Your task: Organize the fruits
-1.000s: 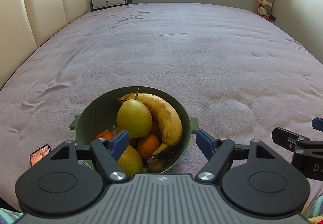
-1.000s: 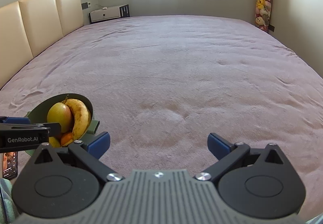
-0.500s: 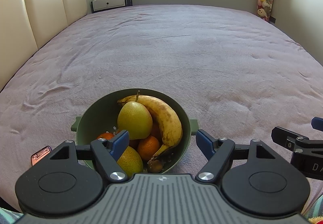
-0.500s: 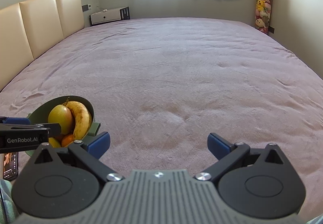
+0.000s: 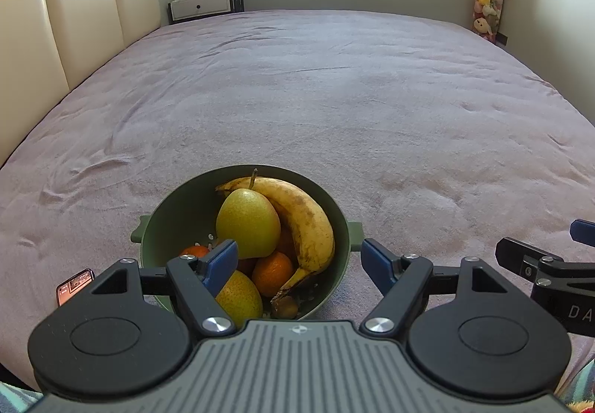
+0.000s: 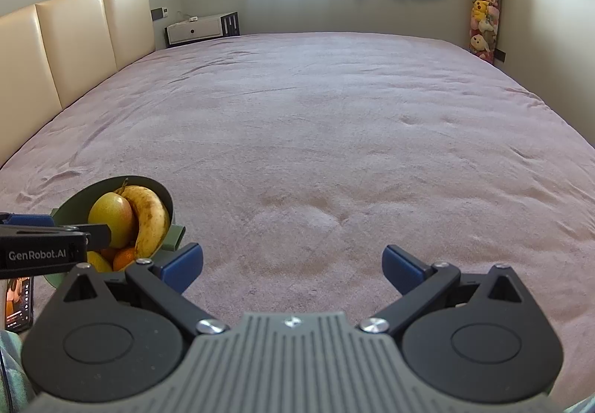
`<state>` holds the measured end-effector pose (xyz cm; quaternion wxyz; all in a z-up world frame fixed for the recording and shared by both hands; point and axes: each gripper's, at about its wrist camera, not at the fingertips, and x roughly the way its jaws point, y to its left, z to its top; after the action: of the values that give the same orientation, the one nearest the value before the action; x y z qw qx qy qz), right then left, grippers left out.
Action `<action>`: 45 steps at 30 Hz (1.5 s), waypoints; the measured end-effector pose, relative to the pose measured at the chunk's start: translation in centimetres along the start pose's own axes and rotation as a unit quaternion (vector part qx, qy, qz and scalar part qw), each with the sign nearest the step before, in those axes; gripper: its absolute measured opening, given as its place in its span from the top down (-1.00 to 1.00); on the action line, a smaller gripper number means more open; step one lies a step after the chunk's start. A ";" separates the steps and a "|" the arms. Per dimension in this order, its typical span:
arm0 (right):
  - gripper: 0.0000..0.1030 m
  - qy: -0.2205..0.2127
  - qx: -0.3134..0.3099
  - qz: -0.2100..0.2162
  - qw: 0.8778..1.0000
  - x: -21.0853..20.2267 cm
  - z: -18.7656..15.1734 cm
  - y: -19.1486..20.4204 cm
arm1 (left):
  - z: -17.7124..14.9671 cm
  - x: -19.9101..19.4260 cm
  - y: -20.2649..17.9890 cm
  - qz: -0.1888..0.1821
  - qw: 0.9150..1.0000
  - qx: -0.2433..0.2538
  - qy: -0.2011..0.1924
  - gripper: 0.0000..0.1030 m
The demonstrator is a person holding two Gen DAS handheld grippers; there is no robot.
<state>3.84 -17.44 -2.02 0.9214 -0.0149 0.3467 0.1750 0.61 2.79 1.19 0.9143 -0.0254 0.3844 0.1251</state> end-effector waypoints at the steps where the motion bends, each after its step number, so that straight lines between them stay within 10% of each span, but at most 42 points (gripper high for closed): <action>1: -0.93 0.000 0.000 0.000 1.000 0.0 0.0 0.0 | 0.0 0.0 0.0 0.000 1.000 0.000 0.000 -0.71; 45: -0.93 0.002 -0.002 0.013 1.000 0.4 0.1 -0.8 | 0.2 -0.5 -0.2 -0.009 1.000 0.000 -0.015 -0.71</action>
<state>4.48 -18.00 -2.26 0.9182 -0.0127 0.3485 0.1879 0.45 2.57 1.71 0.9211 -0.0269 0.3702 0.1171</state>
